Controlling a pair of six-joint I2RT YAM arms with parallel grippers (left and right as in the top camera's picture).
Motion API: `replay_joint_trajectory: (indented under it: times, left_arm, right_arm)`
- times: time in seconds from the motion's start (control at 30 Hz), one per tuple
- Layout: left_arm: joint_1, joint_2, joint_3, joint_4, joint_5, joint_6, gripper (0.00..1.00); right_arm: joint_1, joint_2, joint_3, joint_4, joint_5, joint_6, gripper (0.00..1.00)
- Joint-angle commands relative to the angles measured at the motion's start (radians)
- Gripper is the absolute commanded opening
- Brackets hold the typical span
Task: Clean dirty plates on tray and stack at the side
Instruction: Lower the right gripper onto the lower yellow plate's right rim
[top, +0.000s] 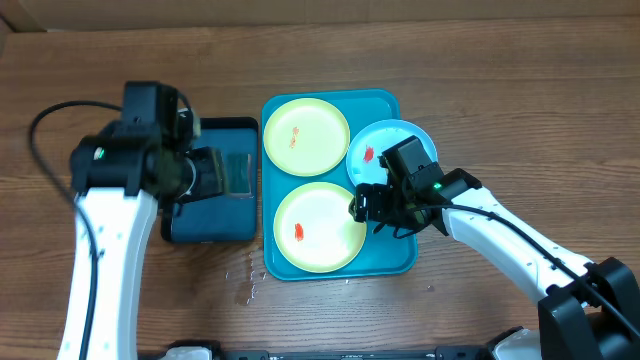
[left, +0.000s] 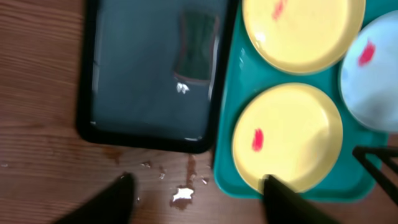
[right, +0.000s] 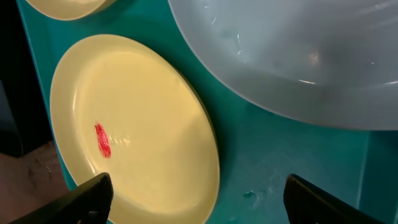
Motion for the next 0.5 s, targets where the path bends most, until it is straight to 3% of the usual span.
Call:
replay_joint_trajectory:
  times: [0.0, 0.27, 0.33, 0.37, 0.43, 0.47]
  left_arm:
    - [0.0, -0.056, -0.003, 0.014, -0.104, -0.068, 1.0]
    - [0.0, -0.042, -0.004, -0.009, -0.093, -0.068, 1.0]
    - [-0.002, -0.039, -0.004, -0.013, -0.093, -0.066, 0.92]
    - [-0.002, -0.039, -0.004, -0.014, -0.091, -0.056, 0.73]
    - [-0.002, -0.039, -0.003, -0.013, -0.089, -0.019, 0.14]
    - [-0.002, -0.039, -0.003, -0.012, -0.09, -0.014, 0.04]
  right_arm:
    - [0.006, 0.002, -0.004, 0.025, 0.027, 0.05, 0.9]
    - [0.034, 0.002, -0.014, 0.039, 0.06, 0.107, 0.85]
    - [0.057, 0.002, -0.028, 0.058, 0.076, 0.123, 0.82]
    - [0.068, 0.002, -0.036, 0.069, 0.093, 0.137, 0.81]
    - [0.085, 0.002, -0.05, 0.093, 0.125, 0.158, 0.78]
    - [0.09, 0.002, -0.054, 0.105, 0.132, 0.158, 0.75]
